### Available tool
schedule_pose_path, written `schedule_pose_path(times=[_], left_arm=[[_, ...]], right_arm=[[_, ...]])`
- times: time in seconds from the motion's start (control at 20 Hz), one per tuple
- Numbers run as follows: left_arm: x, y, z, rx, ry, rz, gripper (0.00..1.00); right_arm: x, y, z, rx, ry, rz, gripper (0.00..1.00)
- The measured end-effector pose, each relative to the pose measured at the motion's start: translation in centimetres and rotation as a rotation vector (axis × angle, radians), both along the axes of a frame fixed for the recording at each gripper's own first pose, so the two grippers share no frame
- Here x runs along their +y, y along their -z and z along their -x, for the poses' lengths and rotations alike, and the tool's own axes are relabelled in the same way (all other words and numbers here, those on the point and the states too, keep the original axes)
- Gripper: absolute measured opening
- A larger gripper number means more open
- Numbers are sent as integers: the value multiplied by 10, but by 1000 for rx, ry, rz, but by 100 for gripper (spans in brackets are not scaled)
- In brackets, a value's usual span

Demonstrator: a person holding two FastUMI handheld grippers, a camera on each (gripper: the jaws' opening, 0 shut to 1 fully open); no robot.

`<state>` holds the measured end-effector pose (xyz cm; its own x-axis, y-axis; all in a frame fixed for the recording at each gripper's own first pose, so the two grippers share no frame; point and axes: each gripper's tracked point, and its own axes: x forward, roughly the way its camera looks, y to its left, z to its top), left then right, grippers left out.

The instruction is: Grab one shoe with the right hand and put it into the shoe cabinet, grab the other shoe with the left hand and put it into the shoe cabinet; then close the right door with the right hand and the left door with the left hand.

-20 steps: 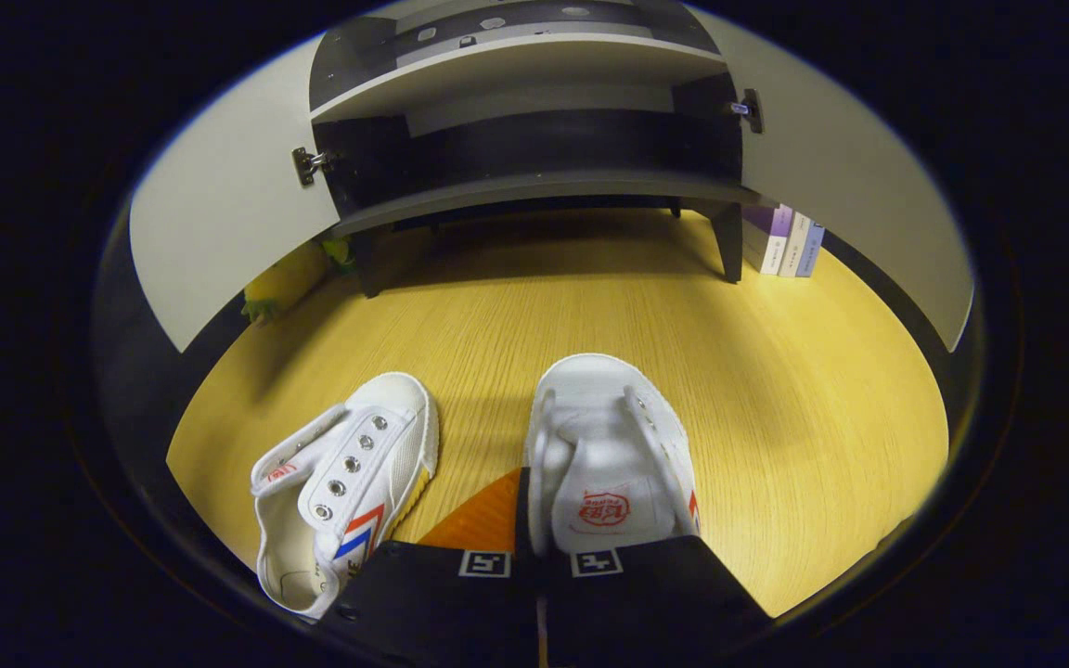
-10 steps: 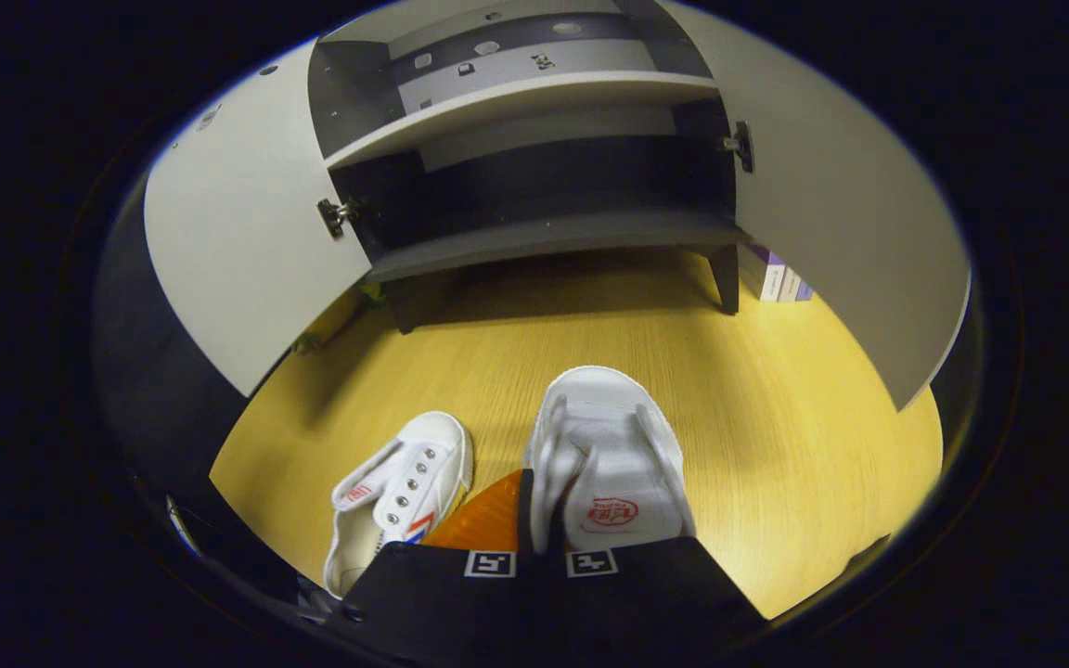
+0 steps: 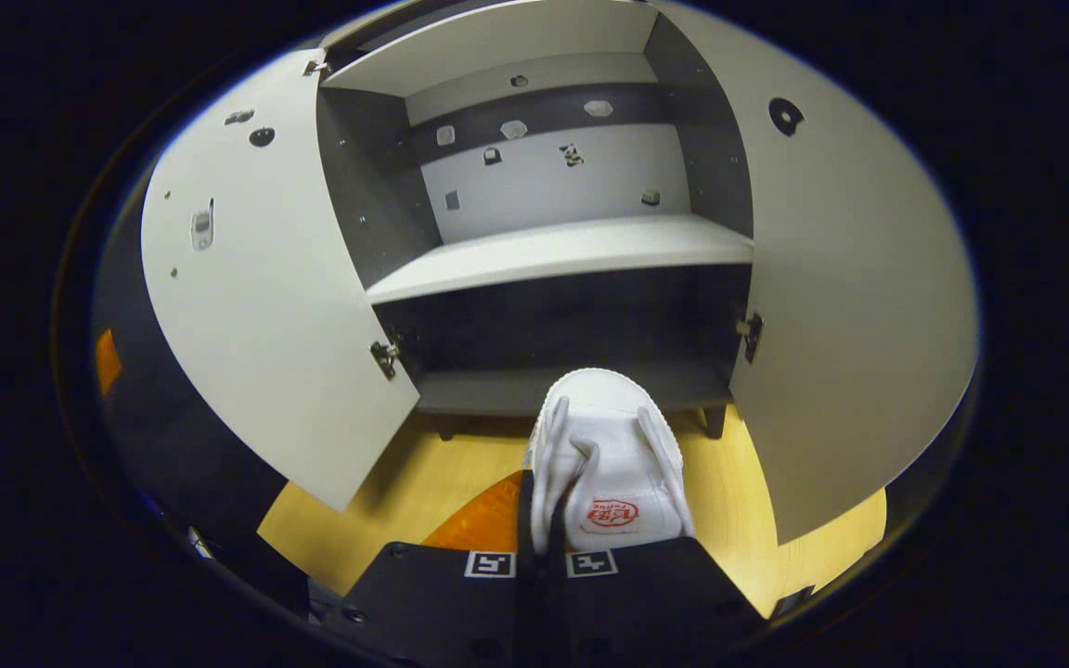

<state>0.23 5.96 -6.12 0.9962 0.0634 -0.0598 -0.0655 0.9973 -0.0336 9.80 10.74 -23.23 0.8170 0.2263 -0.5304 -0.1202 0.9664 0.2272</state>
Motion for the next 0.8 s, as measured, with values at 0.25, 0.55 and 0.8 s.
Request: schedule_pose_path(times=[0.25, 0.55, 0.8], left_arm=[[-7, 6, -2, 4, 16, -17, 94], [-15, 16, -5, 21, 40, 22, 94], [-14, 20, -7, 27, 33, 25, 95]], right_arm=[[-4, -68, -70, -83, -8, 29, 5], [-14, -116, -180, -130, 12, 86, 5], [-30, -105, -274, -73, 66, 128, 5]])
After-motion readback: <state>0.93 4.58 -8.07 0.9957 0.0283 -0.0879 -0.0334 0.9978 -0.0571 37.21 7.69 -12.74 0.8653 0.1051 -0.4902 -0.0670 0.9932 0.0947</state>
